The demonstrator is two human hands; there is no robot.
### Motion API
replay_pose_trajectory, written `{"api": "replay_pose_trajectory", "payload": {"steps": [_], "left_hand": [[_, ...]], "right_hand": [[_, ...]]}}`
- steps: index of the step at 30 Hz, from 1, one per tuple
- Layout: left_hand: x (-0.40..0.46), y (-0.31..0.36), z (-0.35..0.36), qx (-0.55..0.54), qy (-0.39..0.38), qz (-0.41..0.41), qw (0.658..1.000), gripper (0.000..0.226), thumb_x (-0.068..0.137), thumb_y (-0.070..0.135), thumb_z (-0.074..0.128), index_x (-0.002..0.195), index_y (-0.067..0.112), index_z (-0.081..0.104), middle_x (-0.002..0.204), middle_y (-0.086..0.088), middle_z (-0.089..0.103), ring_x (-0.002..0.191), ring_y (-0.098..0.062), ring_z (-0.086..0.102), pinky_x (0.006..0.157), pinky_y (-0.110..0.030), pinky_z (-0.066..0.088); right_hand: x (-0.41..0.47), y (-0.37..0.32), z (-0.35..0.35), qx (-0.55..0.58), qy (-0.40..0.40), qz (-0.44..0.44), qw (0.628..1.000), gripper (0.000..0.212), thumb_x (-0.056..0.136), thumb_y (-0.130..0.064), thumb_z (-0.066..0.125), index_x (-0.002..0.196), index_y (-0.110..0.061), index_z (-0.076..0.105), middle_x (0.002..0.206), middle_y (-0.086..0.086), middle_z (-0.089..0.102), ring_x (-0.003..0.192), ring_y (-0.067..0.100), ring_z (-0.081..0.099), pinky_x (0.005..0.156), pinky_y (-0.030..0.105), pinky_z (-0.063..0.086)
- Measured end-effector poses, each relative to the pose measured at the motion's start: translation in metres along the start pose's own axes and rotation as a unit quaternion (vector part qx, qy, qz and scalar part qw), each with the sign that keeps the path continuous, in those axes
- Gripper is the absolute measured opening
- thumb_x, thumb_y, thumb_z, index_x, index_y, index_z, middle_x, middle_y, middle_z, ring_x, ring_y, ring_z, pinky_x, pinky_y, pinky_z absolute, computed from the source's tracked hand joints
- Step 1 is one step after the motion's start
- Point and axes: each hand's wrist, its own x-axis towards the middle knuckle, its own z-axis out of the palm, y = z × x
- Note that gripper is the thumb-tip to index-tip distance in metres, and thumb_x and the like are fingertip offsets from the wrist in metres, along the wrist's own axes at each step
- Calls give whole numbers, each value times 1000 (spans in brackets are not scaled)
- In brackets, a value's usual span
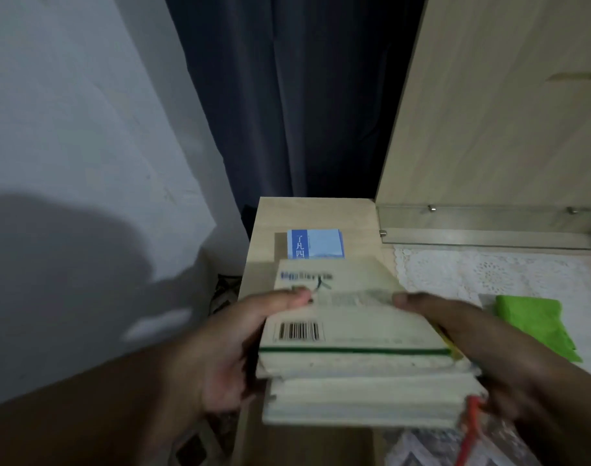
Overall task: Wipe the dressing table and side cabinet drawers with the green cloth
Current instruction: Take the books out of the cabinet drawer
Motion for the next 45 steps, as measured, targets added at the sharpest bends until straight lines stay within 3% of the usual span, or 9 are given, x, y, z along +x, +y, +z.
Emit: {"api": "replay_pose_trajectory", "payload": {"steps": [4, 10, 16, 21, 29, 34, 38, 41, 45], "left_hand": [[38, 41, -8, 118, 63, 113, 985, 43, 80, 25, 75, 121, 15, 69, 112, -11, 75, 104, -31, 72, 99, -52, 51], [103, 70, -38, 213, 113, 292, 926, 57, 83, 8, 77, 130, 30, 52, 117, 4, 74, 107, -19, 70, 91, -44, 55], [134, 50, -48, 254, 171, 321, 896, 51, 81, -2, 77, 105, 36, 53, 99, 18, 69, 100, -11, 68, 88, -36, 56], [151, 36, -44, 179, 207, 338, 901, 63, 66, 4, 80, 121, 21, 55, 99, 3, 74, 98, -16, 72, 80, -43, 61], [153, 37, -40, 225, 239, 379, 865, 45, 85, -4, 67, 107, 32, 52, 100, 12, 69, 86, -1, 68, 65, -17, 54], [156, 60, -39, 111, 221, 257, 934, 30, 80, 24, 72, 109, 22, 65, 97, -3, 77, 83, -22, 75, 77, -45, 62], [170, 55, -38, 87, 222, 123, 963, 24, 92, 24, 67, 111, 10, 68, 90, -9, 78, 72, -27, 75, 64, -40, 61], [180, 47, -43, 98, 224, 95, 965, 25, 92, 26, 66, 110, 10, 68, 94, -9, 77, 69, -24, 75, 53, -31, 57], [188, 45, -45, 223, 282, 111, 926, 47, 81, 39, 64, 122, 16, 60, 109, -3, 69, 94, -24, 69, 85, -44, 59]], "right_hand": [[45, -29, -1, -61, 97, -123, 986, 38, 93, -10, 64, 129, -10, 56, 116, 9, 74, 101, 29, 73, 90, 47, 58], [100, -47, -1, -203, 186, -280, 920, 60, 90, -15, 72, 130, -39, 33, 113, -26, 60, 104, -3, 61, 88, 28, 54], [127, -16, -14, -250, 191, -305, 899, 80, 87, -6, 74, 146, -25, 24, 119, -25, 53, 104, -24, 54, 78, 5, 51], [135, 1, -17, -239, 192, -303, 902, 78, 88, -6, 73, 144, -24, 22, 123, -26, 50, 107, -26, 51, 82, 2, 48], [149, -6, -14, -239, 229, -289, 898, 58, 88, -20, 75, 132, -26, 38, 117, -20, 57, 106, -10, 54, 85, 13, 51], [155, -26, -15, -173, 217, -204, 939, 23, 90, -33, 73, 104, -24, 57, 104, -6, 72, 90, 10, 71, 69, 26, 58], [177, -22, -26, -162, 198, -94, 962, 47, 83, -51, 74, 106, -11, 69, 100, 8, 77, 87, 25, 75, 76, 38, 62], [192, -4, -36, -153, 205, -65, 964, 58, 78, -58, 76, 110, -10, 69, 102, 8, 77, 88, 26, 75, 79, 39, 62], [196, 2, -38, -147, 209, -55, 965, 65, 72, -62, 77, 110, -11, 67, 103, 9, 76, 90, 26, 75, 77, 36, 60]]}}
